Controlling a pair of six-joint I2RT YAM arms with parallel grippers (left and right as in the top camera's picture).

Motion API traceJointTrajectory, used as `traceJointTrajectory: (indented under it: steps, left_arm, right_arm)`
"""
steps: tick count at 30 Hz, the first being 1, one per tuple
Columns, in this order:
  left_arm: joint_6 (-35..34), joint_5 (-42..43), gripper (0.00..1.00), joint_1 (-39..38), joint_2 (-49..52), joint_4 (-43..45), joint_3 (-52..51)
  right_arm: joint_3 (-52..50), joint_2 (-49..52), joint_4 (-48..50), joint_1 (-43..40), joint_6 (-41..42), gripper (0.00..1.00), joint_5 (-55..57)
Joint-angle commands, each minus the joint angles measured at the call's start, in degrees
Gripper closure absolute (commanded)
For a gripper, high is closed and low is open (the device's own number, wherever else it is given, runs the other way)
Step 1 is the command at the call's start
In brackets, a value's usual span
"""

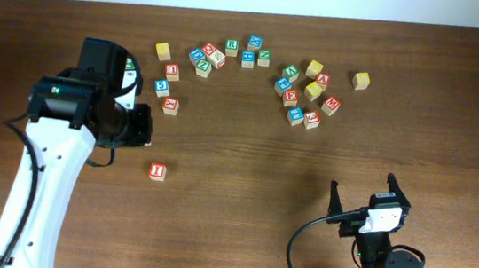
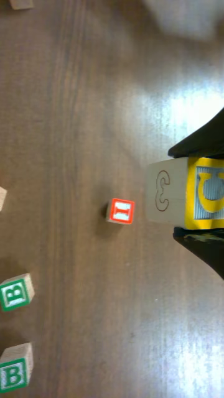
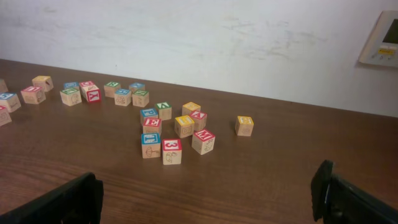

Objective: Spell out ICRA
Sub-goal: 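Carry the yellow C block right beside the red I block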

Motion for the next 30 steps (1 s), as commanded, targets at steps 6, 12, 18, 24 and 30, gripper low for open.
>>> traceJointTrajectory:
  steps: [6, 12, 18, 24, 30]
  left_arm:
    - [-4.5, 0.8, 0.77, -9.3, -0.6, 2.0, -2.9]
    - [-6.7, 0.6, 0.76, -17.4, -0.5, 9.3, -9.9]
    - [-10.8, 0.4, 0.77, -21.7, -0.5, 12.7, -16.3]
    - [-11.2, -2.7, 0.77, -24.7, -0.5, 16.9, -23.3]
    - [-12.0, -3.7, 0.79, -24.7, -0.5, 24.0, -29.4]
  right_arm:
    - [-0.3, -0.4, -0.5, -0.4, 0.7, 0.02, -0.1]
    - [-0.3, -0.4, -0.5, -0.4, 0.7, 0.02, -0.1]
    - [-0.3, -0.4, -0.5, -0.4, 0.7, 0.02, -0.1]
    - [-0.3, -0.4, -0.5, -0.4, 0.7, 0.02, -0.1]
    - [-0.3, -0.4, -0.5, -0.4, 0.7, 0.02, -0.1]
